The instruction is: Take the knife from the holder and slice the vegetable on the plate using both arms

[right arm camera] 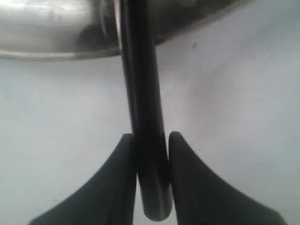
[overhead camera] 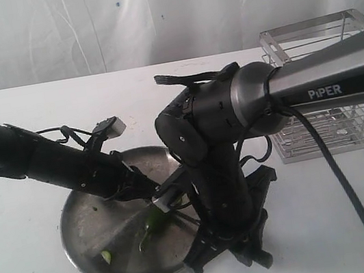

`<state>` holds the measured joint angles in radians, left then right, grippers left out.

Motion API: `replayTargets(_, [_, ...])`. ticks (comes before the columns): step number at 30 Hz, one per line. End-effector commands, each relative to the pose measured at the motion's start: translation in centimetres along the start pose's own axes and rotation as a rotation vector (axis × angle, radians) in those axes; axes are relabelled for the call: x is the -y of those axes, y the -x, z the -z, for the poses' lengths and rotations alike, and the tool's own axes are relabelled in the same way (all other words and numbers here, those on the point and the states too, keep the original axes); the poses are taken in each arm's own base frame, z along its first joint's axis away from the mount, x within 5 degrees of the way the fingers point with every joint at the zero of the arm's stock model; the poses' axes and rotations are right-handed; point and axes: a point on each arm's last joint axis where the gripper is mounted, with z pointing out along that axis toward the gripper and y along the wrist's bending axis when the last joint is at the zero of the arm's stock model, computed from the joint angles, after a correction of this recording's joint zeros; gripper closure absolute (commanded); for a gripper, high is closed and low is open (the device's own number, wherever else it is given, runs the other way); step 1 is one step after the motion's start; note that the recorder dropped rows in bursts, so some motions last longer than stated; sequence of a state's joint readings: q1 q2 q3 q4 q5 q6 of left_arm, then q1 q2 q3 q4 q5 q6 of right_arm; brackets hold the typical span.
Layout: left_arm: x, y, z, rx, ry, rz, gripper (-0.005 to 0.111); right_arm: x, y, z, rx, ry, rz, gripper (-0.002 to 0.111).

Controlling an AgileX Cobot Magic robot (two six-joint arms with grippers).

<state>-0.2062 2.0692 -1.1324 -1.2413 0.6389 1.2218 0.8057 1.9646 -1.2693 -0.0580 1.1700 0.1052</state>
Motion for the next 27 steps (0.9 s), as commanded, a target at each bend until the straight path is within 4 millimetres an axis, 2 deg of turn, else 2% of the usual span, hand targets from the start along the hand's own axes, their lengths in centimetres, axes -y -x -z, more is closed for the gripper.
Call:
replayTargets(1, [-0.5,-1.9,-0.8,-0.1,0.002,-0.027,0.107,1.9,0.2,-0.1,0.013,-0.104,-0.014,0.108])
replayTargets(6, [-0.2,-1.7,-0.8,-0.086,-0.029,-0.012,0.107,2.3,0.2,-0.1,0.015,-0.148,0.042,0.108])
replayTargets(8, [0.6,-0.6,-0.2,-0.051,-0.069,-0.032,0.107,2.3,0.2,-0.1,0.008,-0.148,0.098,0.108])
replayTargets(12, [3.5,2.6,3.4,0.069,-0.005,-0.151,0.107,2.3,0.2,-0.1,0.004,-0.149,0.099,0.108])
replayTargets(16, [6.5,4.2,6.8,0.158,0.03,-0.244,0.107,2.3,0.2,-0.1,0.004,-0.145,0.098,0.108])
replayTargets(19, [7.6,3.9,8.5,0.207,0.114,-0.227,0.107,2.2,-0.1,0.7,0.023,-0.134,0.09,0.108])
replayTargets(23, [7.4,2.4,10.0,0.263,0.297,-0.201,0.107,2.5,-1.3,3.9,0.126,-0.134,0.076,0.108])
replayTargets(27, [8.1,1.2,11.5,0.313,0.389,-0.178,0.107,3.0,-2.8,7.0,0.234,-0.148,0.066,0.108])
